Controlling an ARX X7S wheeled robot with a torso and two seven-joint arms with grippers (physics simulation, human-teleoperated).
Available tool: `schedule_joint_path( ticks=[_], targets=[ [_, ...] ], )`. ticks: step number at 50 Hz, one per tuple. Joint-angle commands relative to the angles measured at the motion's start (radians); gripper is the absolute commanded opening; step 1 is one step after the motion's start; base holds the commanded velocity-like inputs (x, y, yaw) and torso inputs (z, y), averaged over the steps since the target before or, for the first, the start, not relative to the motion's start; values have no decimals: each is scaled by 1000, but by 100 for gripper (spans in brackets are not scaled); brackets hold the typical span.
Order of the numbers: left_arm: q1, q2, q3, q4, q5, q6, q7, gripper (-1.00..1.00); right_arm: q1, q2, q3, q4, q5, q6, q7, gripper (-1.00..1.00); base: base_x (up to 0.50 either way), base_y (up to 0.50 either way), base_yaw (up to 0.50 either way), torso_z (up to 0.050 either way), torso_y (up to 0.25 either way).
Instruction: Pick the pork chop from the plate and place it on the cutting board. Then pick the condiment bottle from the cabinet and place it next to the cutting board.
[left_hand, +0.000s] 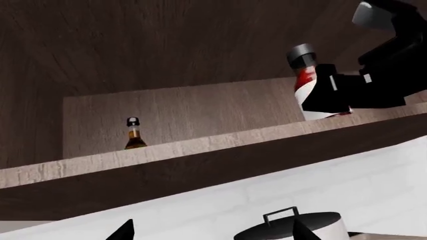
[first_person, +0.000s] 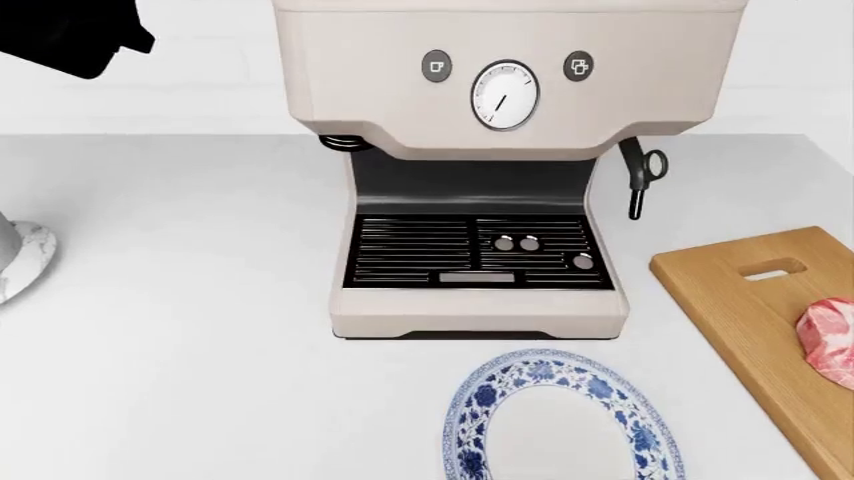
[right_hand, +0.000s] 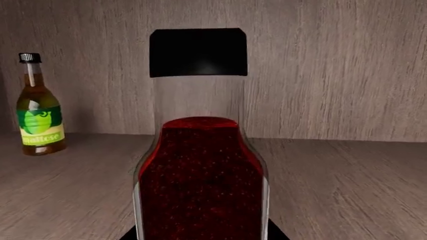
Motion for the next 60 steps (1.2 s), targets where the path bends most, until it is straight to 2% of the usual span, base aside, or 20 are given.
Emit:
schedule_joint_path(
  ticks=[1, 8, 16, 26, 43, 48, 60],
  targets=[
    [10, -6, 0, -1, 10, 16, 13, 100, 0, -1, -39, -10, 0, -20, -48, -100, 0, 0, 0, 0, 0],
    [7, -11, 11, 8, 31, 20, 8, 100, 0, -1, -50, -38, -59, -33, -112, -100, 0, 0, 0, 0, 0],
    [-23, -23, 91, -8, 97, -32, -39, 100, 0, -1, -74, -53, -91, -34, -152, -100, 0, 0, 0, 0, 0],
    [-6, -20, 36, 7, 43, 3, -19, 100, 0, -1, -77, -63, -110, -29, -170, -100, 0, 0, 0, 0, 0],
    [-4, -24, 45, 11, 29, 5, -19, 100, 0, -1, -52, -116, -138, -44, -170, -100, 0, 0, 0, -11, 246],
    [-11, -23, 58, 9, 71, 13, -32, 100, 0, -1, -61, -147, -150, -36, -196, -100, 0, 0, 0, 0, 0],
    [-12, -24, 50, 2, 20, -7, -49, 100, 0, -1, 11, -261, -162, -27, -203, -100, 0, 0, 0, 0, 0]
  ],
)
